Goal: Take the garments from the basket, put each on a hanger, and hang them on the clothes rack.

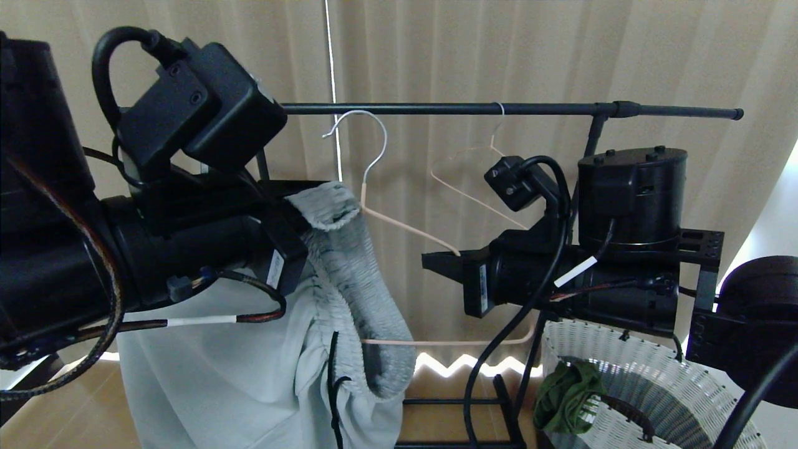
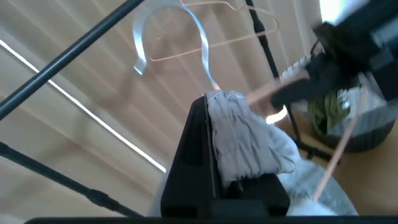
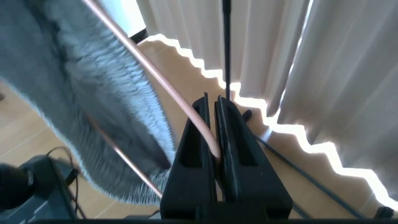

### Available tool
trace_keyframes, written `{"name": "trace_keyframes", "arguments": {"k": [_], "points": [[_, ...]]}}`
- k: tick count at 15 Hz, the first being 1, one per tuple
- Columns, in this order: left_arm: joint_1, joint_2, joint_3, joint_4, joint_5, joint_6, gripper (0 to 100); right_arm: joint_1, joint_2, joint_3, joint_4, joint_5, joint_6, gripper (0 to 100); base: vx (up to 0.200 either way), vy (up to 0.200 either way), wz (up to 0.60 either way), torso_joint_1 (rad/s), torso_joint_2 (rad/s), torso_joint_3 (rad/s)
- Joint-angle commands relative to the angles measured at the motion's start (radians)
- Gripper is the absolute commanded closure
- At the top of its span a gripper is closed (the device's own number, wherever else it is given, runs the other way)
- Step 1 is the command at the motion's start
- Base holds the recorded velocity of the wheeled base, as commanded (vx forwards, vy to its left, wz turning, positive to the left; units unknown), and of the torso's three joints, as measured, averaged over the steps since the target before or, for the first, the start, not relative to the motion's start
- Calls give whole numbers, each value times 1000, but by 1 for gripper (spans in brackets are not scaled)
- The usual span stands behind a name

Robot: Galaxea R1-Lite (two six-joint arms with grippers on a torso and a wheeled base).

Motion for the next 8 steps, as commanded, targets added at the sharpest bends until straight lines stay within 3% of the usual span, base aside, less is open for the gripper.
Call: {"name": "trace_keyframes", "arguments": {"k": [1,8], "points": [[0,-7,21,0,0,11,100,-8,1,-14,0,-2,1,100,0,0,0,0,0,0],[51,-7,50,0,8,39,100,-51,-9,-47,-6,0,1,100,0,0,0,0,0,0]]}}
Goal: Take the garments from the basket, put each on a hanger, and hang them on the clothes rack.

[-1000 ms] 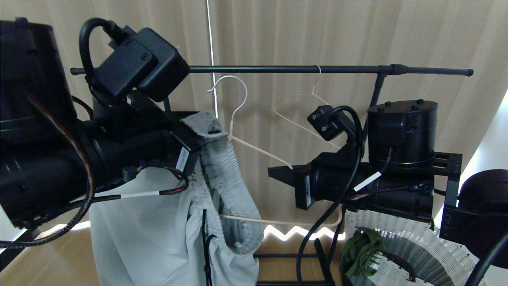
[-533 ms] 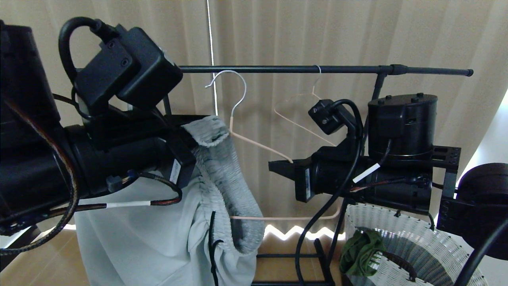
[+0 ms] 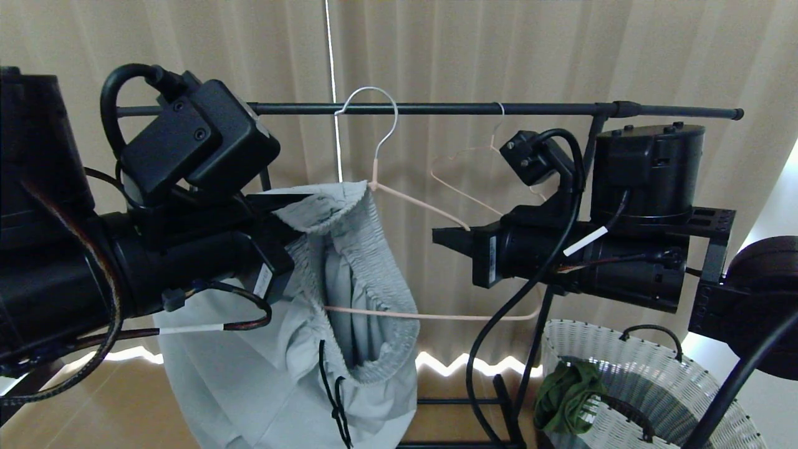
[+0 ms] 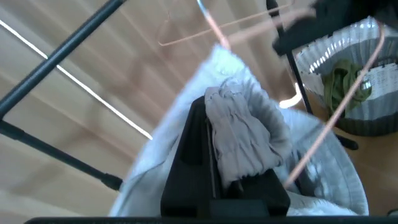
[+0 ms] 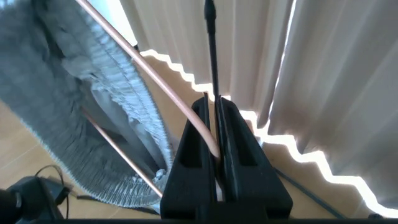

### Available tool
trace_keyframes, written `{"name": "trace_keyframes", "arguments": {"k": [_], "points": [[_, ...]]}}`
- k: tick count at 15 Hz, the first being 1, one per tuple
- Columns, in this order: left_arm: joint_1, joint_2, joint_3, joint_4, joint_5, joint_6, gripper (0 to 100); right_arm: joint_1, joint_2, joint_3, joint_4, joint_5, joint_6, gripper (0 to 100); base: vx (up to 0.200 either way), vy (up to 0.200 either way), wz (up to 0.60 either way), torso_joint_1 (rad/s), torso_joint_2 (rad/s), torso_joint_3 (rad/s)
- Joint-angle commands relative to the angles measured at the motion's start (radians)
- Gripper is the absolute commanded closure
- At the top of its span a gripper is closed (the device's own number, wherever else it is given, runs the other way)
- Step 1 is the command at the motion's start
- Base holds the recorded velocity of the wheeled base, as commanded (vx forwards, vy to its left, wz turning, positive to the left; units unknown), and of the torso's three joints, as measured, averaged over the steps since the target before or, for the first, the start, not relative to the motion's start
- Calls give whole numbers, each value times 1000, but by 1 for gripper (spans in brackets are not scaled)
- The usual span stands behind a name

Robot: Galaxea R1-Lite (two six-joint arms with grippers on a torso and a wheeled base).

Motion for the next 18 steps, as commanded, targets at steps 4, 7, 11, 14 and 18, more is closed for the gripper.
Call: {"name": "trace_keyframes", "arguments": {"k": [4,7,11,14,18], "points": [[2,8,20,0,2,0,100,-17,-8,-38,-4,1,2,100,0,0,0,0,0,0],[0,11,31,0,2,2,100,-17,-11,-47,-4,1,2,100,0,0,0,0,0,0],[-10,11,31,0,0,3,100,-14,-19,-43,-4,1,2,100,0,0,0,0,0,0],[-15,6,33,0,-3,6,0,-14,-22,-40,-4,1,2,100,0,0,0,17,1,-2],[-39,2,33,0,-3,8,0,-14,-28,-40,-4,1,2,100,0,0,0,0,0,0]]}}
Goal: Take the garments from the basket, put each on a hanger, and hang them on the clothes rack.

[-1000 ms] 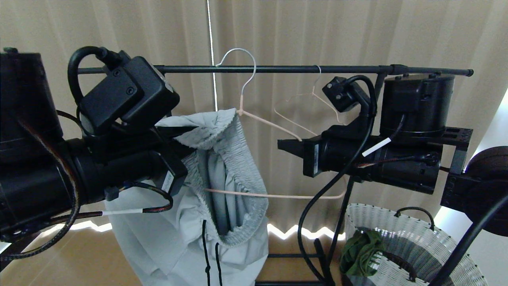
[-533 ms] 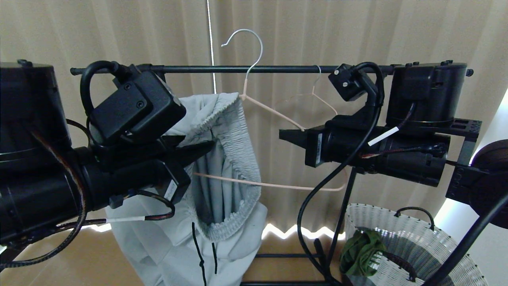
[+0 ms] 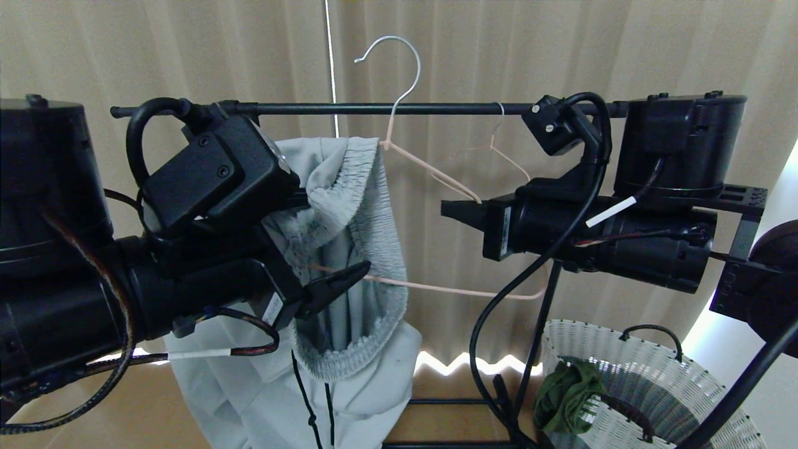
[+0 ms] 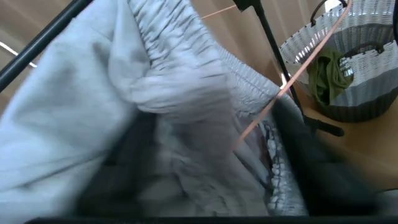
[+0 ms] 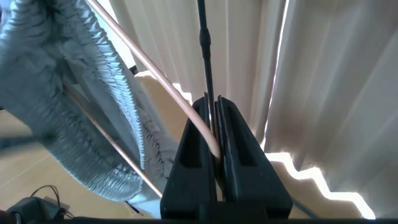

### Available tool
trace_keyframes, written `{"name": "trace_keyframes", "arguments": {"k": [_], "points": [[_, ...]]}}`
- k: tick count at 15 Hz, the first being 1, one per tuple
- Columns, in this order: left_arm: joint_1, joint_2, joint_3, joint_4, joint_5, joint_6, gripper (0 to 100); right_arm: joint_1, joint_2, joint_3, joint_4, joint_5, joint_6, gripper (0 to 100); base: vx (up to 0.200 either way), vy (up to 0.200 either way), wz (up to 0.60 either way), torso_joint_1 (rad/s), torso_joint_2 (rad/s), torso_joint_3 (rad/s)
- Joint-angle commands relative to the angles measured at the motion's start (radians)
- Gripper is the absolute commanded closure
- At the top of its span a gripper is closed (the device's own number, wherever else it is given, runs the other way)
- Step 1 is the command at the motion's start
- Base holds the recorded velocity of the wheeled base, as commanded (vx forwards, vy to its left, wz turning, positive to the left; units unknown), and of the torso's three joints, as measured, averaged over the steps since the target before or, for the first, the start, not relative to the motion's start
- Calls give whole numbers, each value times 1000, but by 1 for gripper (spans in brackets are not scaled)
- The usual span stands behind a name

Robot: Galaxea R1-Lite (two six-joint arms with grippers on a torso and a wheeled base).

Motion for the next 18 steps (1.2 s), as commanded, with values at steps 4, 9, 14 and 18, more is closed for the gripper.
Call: {"name": "trace_keyframes", "arguments": {"k": [4,9,14,18], "points": [[-2,-44,36,-5,-4,0,0,-20,-17,12,2,-1,-2,100,0,0,0,0,0,0],[-16,-131,116,-5,-13,50,0,-69,-42,26,10,-2,-7,100,0,0,0,0,0,0],[-7,-208,153,-3,-26,46,0,-105,-62,78,11,-7,-22,100,0,0,0,0,0,0],[8,-262,226,-3,-24,46,0,-135,-86,150,2,-19,-96,100,0,0,0,0,0,0]]}}
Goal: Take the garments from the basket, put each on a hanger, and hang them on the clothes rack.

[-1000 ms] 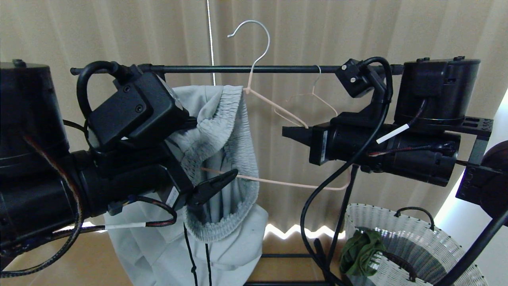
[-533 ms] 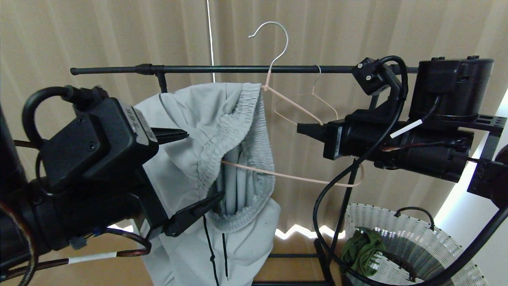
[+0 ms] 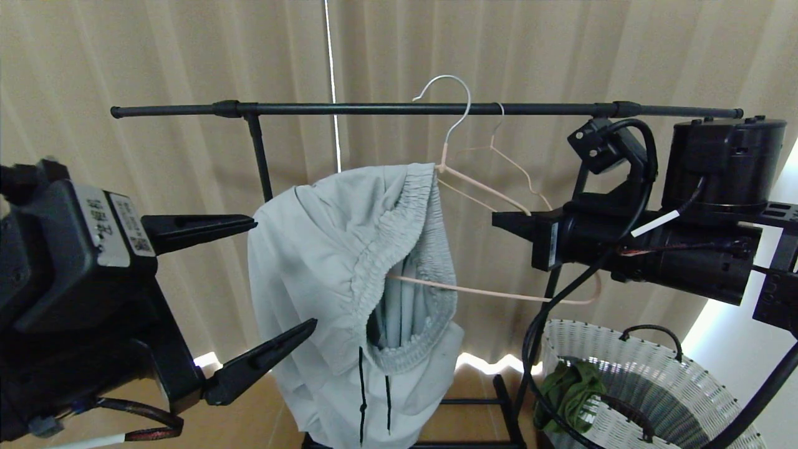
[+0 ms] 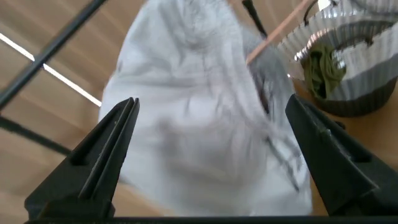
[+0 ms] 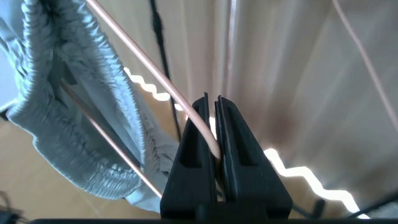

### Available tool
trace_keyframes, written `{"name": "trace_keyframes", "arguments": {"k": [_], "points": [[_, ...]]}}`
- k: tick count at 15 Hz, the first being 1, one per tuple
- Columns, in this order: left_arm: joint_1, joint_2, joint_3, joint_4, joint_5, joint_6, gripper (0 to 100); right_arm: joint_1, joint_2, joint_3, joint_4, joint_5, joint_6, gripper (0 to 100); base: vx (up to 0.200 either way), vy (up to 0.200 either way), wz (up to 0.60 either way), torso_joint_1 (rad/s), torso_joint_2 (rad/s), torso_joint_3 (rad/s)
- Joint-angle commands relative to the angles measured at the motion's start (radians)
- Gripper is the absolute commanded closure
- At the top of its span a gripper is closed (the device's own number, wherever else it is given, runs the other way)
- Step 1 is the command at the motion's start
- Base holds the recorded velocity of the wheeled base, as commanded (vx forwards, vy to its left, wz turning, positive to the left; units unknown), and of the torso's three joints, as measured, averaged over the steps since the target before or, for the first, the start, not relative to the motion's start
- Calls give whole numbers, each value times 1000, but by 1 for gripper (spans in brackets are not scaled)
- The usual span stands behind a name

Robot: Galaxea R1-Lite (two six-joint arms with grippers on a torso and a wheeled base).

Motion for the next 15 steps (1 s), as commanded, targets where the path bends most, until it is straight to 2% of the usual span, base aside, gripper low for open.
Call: {"name": "trace_keyframes", "arguments": {"k": [1,5,7,9,12,15], "points": [[12,-31,22,-1,0,-1,0,-8,-20,31,-1,-2,0,100,0,0,0,0,0,0],[54,-67,50,2,7,1,0,-13,-46,138,-53,-19,-8,100,0,0,0,0,0,0],[90,-56,17,2,6,7,0,-11,-48,172,-100,-19,-26,100,0,0,0,0,0,0],[101,-2,-42,-1,6,57,0,-11,-48,182,-104,-19,-41,100,0,0,0,0,0,0],[94,119,-131,-1,0,197,0,3,-48,175,-119,-18,-51,100,0,0,0,0,0,0],[94,214,-199,-1,0,237,0,24,-48,172,-126,-18,-98,100,0,0,0,0,0,0]]}}
